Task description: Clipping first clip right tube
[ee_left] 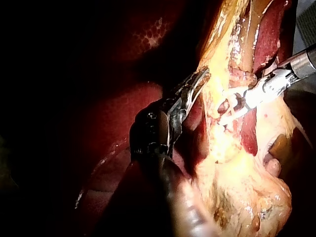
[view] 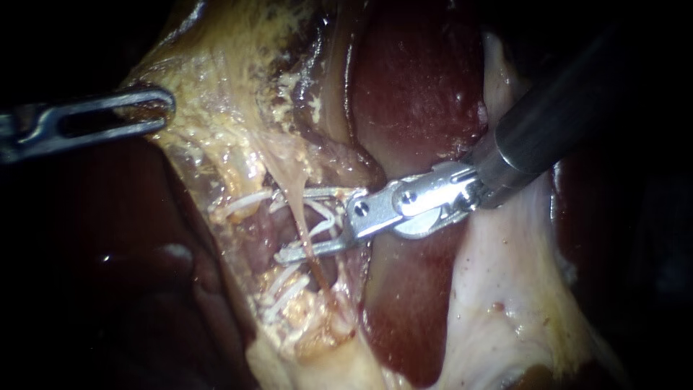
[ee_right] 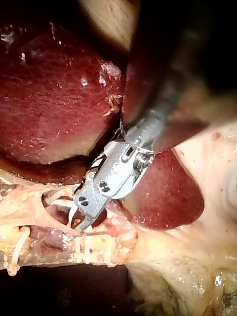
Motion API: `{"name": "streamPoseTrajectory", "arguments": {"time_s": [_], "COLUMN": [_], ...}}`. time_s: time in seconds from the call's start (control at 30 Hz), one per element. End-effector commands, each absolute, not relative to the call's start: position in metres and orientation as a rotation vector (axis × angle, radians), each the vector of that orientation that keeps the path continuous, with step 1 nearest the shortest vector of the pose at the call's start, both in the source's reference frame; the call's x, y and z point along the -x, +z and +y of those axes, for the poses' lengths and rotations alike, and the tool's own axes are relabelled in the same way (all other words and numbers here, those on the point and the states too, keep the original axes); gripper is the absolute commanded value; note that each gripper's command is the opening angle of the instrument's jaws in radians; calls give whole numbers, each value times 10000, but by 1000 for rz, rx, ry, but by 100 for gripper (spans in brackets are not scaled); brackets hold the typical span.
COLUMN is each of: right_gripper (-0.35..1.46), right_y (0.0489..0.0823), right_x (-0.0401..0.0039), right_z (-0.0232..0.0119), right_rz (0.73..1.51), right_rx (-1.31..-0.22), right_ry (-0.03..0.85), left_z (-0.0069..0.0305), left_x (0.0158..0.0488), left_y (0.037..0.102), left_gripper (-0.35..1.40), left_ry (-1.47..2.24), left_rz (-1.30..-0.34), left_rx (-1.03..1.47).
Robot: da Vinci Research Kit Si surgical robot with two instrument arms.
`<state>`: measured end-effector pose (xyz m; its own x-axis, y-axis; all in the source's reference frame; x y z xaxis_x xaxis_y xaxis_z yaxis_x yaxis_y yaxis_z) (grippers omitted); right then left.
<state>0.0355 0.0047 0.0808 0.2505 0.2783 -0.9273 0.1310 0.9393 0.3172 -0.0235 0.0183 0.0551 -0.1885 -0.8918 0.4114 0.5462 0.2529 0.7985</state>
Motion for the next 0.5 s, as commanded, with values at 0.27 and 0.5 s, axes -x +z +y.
{"name": "streamPoseTrajectory", "arguments": {"time_s": [0.27, 0.5], "right_gripper": [56, 58], "right_y": [807, 798], "right_x": [-351, -331], "right_z": [45, 43], "right_rz": [1323, 1313], "right_rx": [-365, -438], "right_ry": [101, 173], "left_z": [182, 182], "left_x": [235, 234], "left_y": [551, 550], "left_gripper": [-35, -35], "left_ry": [-1352, -1352], "left_rz": [-1154, -1154], "left_rx": [-397, -398]}}
